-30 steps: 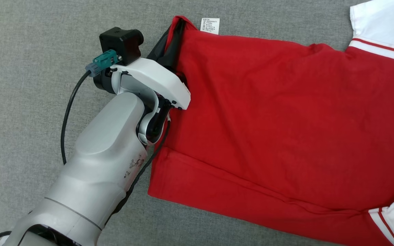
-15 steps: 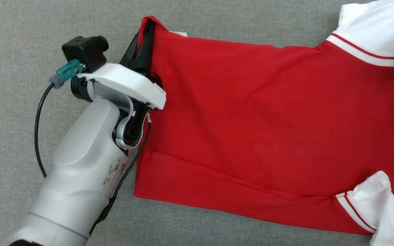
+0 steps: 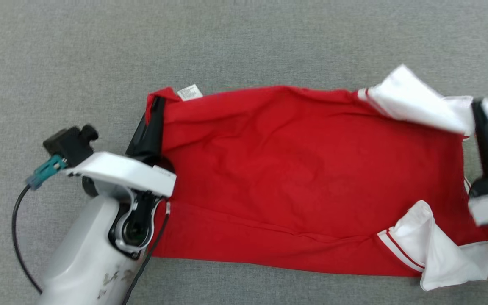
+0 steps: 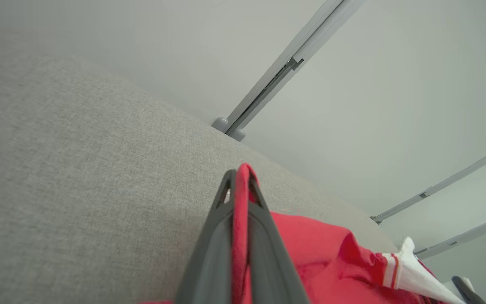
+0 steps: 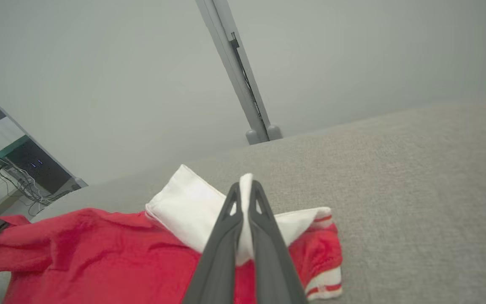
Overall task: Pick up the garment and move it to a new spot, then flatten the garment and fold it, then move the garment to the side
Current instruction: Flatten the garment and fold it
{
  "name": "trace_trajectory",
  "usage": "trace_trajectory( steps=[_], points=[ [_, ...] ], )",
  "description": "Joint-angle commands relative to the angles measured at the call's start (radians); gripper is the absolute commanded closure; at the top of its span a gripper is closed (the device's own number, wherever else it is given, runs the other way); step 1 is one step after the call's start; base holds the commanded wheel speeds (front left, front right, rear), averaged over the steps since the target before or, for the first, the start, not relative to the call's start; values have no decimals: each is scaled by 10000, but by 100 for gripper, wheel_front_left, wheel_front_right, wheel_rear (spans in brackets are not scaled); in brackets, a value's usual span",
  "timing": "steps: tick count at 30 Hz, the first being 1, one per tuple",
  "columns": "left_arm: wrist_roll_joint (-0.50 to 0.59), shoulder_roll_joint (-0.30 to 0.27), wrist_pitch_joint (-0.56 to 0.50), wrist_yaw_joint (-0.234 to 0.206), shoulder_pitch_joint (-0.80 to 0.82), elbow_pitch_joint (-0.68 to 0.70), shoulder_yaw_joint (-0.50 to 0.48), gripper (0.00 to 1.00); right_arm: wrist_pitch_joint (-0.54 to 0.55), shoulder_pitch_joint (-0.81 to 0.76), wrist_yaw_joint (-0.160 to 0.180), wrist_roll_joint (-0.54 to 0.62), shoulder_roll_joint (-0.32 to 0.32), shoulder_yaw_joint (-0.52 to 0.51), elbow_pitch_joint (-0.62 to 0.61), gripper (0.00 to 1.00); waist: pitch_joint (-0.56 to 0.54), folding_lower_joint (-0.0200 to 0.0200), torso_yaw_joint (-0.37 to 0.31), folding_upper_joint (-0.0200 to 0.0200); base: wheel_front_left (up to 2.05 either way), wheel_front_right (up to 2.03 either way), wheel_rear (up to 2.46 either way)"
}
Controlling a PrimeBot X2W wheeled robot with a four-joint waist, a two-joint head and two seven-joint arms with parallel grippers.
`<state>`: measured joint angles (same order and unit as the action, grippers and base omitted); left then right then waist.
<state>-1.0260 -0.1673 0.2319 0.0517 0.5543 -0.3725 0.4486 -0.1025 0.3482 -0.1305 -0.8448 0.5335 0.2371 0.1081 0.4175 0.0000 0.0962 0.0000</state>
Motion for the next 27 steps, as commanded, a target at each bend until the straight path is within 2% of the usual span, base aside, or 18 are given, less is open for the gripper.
trace_trajectory(
  steps=[1,9,17,18,19,20,21,23,25,27],
  points=[
    [-198,-171,-56,17,-325,192,-144,100,-52,-594,-4,-106,-176,-152,-235,100,-165,0,-139,0,0,0,0],
    [-1315,-844,-565,-190,-2314,1722,-718,100,294,-3572,-4,-174,-1338,-1176,-1502,100,-564,0,-526,0,0,0,0],
    [-1399,-1225,-899,-807,-3664,2235,-618,100,979,-4543,-4,226,-1954,-1452,-1539,100,-619,0,-730,0,0,0,0],
    [-1317,-1252,-896,-920,-3772,2197,-553,100,1029,-4566,-4,204,-2048,-1462,-1474,84,-621,0,-725,0,0,0,0],
    [-1349,-1177,-934,-1001,-3908,2167,-487,82,1094,-4600,-4,295,-2100,-1466,-1413,59,-629,0,-719,0,0,0,0],
    [-1248,-1179,-888,-1126,-4021,2107,-440,40,1128,-4618,-4,501,-2055,-1463,-1355,2,-647,0,-716,0,0,0,0],
    [-1054,-1243,-835,-1278,-4104,2026,-370,0,1050,-4617,-4,551,-2125,-1475,-1365,0,-664,0,-719,0,0,0,0],
    [-825,-1239,-624,-1479,-4270,1964,-282,0,910,-4586,-4,867,-2155,-1554,-1343,0,-720,0,-723,0,0,0,0],
    [-43,-1423,-235,-1901,-4320,1920,-176,0,687,-4504,-4,1101,-2281,-1662,-1432,0,-812,0,-740,0,0,0,0],
    [577,-1252,108,-2243,-4297,2148,-218,0,360,-4413,-4,1571,-2335,-1876,-1551,0,-906,0,-733,0,0,0,0]
  ],
)
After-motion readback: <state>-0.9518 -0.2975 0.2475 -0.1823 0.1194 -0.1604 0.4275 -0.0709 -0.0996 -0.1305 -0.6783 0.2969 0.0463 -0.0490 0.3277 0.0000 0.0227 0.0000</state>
